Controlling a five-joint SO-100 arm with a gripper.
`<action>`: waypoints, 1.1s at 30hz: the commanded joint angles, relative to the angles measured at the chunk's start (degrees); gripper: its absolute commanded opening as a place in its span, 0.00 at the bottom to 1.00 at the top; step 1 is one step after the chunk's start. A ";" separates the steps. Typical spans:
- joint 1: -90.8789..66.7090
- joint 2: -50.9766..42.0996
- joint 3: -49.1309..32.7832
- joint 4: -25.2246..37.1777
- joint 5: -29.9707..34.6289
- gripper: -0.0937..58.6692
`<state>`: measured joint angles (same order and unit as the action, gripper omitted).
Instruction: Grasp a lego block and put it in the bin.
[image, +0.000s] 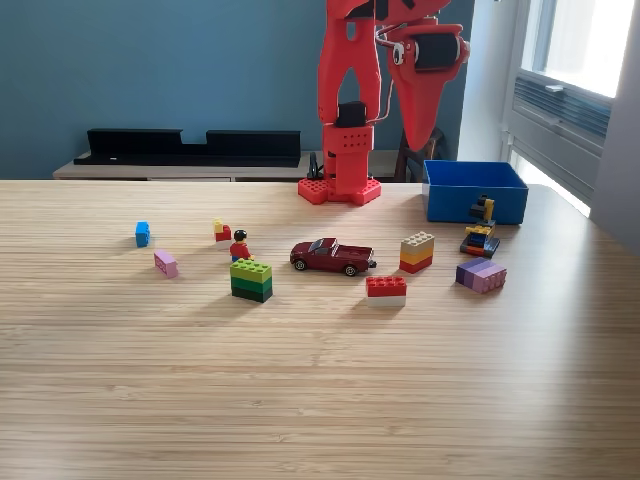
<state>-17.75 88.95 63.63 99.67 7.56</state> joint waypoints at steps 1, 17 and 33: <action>0.53 1.14 -1.05 2.20 0.18 0.00; 2.90 1.14 -0.79 0.70 -1.23 0.00; 3.16 0.44 -0.09 -1.67 -2.81 0.00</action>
<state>-14.15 88.95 63.63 98.70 5.62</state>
